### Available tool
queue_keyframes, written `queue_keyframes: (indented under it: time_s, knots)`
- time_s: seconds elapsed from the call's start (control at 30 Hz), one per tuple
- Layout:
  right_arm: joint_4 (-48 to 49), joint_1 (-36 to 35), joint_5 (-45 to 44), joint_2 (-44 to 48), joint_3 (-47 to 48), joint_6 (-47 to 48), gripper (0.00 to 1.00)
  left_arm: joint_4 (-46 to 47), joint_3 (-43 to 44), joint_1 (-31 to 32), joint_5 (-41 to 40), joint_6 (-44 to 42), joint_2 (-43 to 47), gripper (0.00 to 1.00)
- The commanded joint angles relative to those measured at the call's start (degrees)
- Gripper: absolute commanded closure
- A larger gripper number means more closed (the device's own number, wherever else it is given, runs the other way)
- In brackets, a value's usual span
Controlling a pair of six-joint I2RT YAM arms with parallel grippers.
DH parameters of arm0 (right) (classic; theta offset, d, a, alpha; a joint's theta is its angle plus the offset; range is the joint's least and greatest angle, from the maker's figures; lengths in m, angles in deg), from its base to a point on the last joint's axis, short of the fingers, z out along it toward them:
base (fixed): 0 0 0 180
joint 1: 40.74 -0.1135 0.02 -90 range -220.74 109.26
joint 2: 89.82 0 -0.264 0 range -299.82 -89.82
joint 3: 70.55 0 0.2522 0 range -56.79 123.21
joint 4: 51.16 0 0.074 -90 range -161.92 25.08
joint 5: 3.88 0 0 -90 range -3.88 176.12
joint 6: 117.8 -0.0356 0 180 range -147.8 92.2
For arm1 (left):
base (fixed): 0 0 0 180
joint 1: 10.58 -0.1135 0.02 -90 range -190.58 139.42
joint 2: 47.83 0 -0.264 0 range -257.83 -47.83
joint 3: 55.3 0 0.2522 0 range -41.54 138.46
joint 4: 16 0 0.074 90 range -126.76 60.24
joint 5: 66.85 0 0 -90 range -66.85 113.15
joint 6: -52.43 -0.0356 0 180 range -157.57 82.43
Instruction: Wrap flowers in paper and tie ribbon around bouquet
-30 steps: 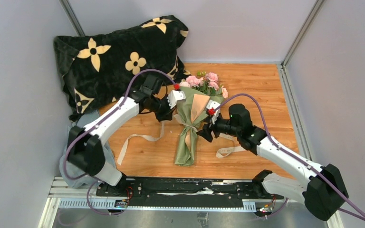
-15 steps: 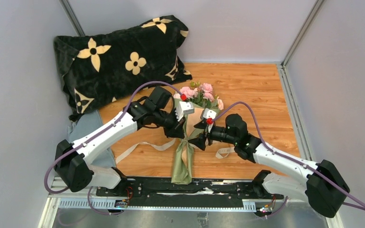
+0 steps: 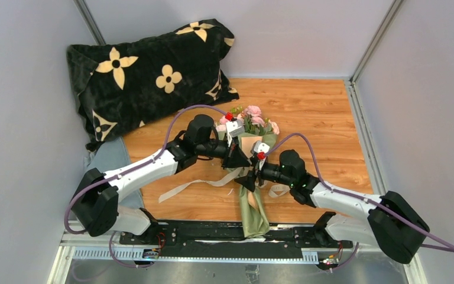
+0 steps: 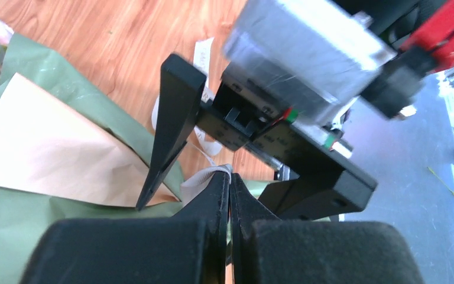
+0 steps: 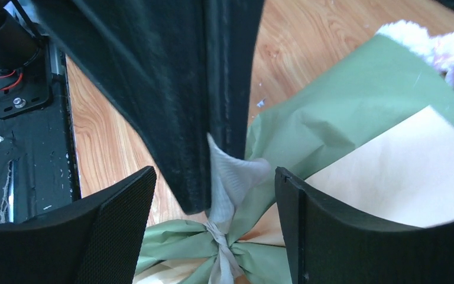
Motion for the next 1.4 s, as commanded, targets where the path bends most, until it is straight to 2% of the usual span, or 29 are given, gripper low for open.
queue_keyframes:
  time_s: [0.0, 0.07, 0.2, 0.33, 0.4, 0.47, 0.53, 0.63, 0.67, 0.7, 0.8, 0.83, 0.9, 0.97, 1.03, 1.07, 1.13, 1.2, 1.27, 1.3, 1.37]
  knots:
    - [8.3, -0.7, -2.5, -3.7, -2.0, -4.8, 0.24, 19.0, -3.9, 0.0, 2.5, 7.8, -1.2, 1.0]
    - [10.3, -0.7, -3.3, -5.6, -2.1, -6.1, 0.29, 22.7, -5.5, 0.0, 1.1, 10.9, -1.4, 1.0]
    - [13.5, -0.7, -3.7, -7.3, -1.7, -7.0, 0.39, 24.0, -6.4, 0.0, -0.8, 12.6, -1.8, 1.0]
    - [13.2, -0.7, -3.8, -8.1, -1.5, -7.2, 0.68, 25.3, -6.9, 0.0, -2.5, 14.3, -2.4, 0.94]
    - [13.6, -0.7, -2.9, -7.9, -2.2, -7.1, 0.79, 25.9, -7.1, 0.0, -3.2, 14.8, -2.4, 0.92]
    - [13.2, -0.7, -1.9, -6.9, -3.0, -5.8, 0.86, 26.2, -7.4, 0.0, -3.1, 14.5, -1.9, 0.82]
    - [10.9, -0.6, 0.1, -4.6, -3.4, -3.1, 0.91, 26.2, -7.7, -0.9, -1.1, 13.6, -0.8, 0.64]
    - [6.5, -0.6, 3.2, -2.7, -3.3, 1.9, 0.97, 25.3, -7.6, -5.5, 3.1, 12.8, 0.8, 0.4]
    - [5.5, -0.6, 4.3, -2.5, -3.1, 3.0, 0.98, 23.8, -7.2, -7.3, 5.8, 10.9, 1.2, 0.37]
    - [4.6, -0.6, 5.3, -2.4, -2.8, 4.0, 0.99, 19.9, -6.6, -8.6, 8.7, 7.4, 1.7, 0.37]
    - [3.6, -0.5, 7.1, -3.2, -1.8, 6.4, 1.0, 4.1, -4.9, -9.1, 12.9, -10.8, 4.1, 0.36]
    - [3.4, -0.5, 7.5, -3.4, -1.6, 6.9, 1.0, -2.7, -4.2, -9.1, 12.9, -21.1, 4.6, 0.36]
    - [1.7, 0.0, 8.9, -3.4, -0.7, 8.3, 1.0, -18.4, -2.6, -9.1, 12.2, -35.9, 4.5, 0.37]
    - [-0.7, 0.4, 10.0, -3.0, 0.0, 10.1, 1.0, -31.1, -2.6, -9.0, 10.4, -56.4, 4.4, 0.45]
    - [-2.0, 0.8, 11.2, -2.7, 0.6, 11.3, 1.0, -35.0, -4.9, -8.6, 8.4, -64.4, 3.8, 0.47]
    - [-2.4, 1.0, 11.8, -2.6, 0.7, 11.9, 1.0, -34.9, -5.4, -8.1, 8.3, -66.5, 3.1, 0.44]
    - [-3.7, 1.8, 12.7, -2.3, 1.4, 13.0, 1.0, -29.8, -6.5, -5.5, 8.8, -65.8, 1.2, 0.29]
    - [-4.3, 2.9, 13.9, -2.2, 1.8, 13.2, 1.0, -16.2, -9.5, -4.1, 7.8, -52.8, 0.3, 0.24]
    - [-3.3, 3.8, 15.0, -1.8, 1.7, 12.6, 1.0, 6.2, -12.7, -3.9, 5.7, -36.1, -1.2, 0.26]
    - [-3.1, 4.2, 15.1, -1.7, 1.7, 12.4, 1.0, 11.4, -13.4, -3.8, 4.8, -31.6, -2.2, 0.31]
    - [-2.8, 4.7, 14.8, -1.5, 1.5, 11.8, 1.0, 14.3, -14.2, -3.3, 4.7, -27.9, -3.3, 0.4]
